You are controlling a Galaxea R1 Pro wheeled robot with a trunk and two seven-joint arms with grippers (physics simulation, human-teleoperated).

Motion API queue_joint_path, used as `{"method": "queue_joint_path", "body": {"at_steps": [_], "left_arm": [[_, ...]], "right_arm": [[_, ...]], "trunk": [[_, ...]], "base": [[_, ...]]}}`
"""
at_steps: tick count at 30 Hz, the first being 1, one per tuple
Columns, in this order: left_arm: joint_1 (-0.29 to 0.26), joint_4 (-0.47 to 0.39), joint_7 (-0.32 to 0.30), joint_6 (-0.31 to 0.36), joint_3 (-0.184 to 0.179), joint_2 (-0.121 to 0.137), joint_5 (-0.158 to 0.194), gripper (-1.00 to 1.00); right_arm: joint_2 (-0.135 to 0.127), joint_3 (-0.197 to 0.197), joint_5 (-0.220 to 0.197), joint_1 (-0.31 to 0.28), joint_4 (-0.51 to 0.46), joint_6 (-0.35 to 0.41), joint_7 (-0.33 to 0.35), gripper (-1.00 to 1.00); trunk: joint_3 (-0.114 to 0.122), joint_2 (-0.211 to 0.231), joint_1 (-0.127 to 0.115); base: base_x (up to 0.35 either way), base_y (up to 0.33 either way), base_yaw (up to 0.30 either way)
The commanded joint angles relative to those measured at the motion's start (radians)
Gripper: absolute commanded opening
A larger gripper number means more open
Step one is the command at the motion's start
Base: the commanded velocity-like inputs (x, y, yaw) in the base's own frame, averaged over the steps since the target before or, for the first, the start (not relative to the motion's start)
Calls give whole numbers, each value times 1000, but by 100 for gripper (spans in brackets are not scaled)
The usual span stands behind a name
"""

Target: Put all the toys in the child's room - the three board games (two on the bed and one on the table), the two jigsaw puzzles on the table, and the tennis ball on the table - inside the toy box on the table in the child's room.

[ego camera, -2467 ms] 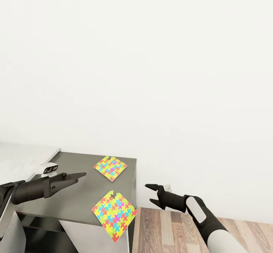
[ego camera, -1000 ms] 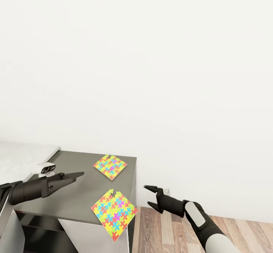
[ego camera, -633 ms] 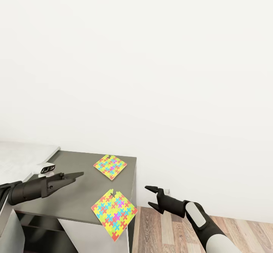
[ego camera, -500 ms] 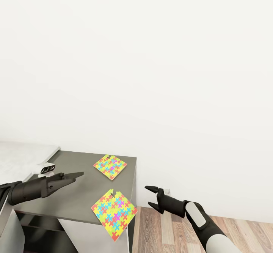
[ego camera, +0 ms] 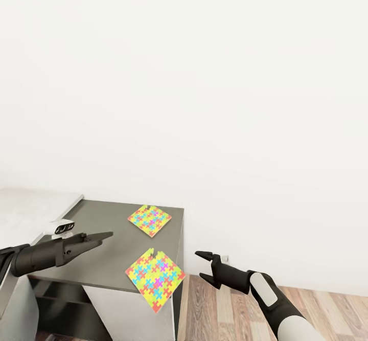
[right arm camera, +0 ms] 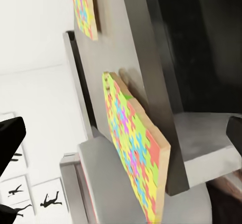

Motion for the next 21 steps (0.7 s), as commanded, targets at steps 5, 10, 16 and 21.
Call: {"method": "queue_joint_path", "body": {"at_steps": [5,10,16,21], "left_arm": [[-1,0,-4,10,0,0,0,100],[-1,0,-4,11,1,-1,1,100],[-1,0,-4,10,-1,-3,1,100],[-1,0,-4,10,-1,-5,1,100]], "right_arm": [[2,-7,5,-1,0,7,2,100],[12,-4,7,-1,0,4,1,100],[25,-3,7,-2,0,-3,1,100],[26,-1,7,-2,0,-2,1,100]], "trunk": [[-1,-1,0],[-1,-1,0],[-1,-1,0],[-1,-1,0]], "base": [[-37,3,0],[-34,10,0],[-7,2,0],[-1,0,0]]}}
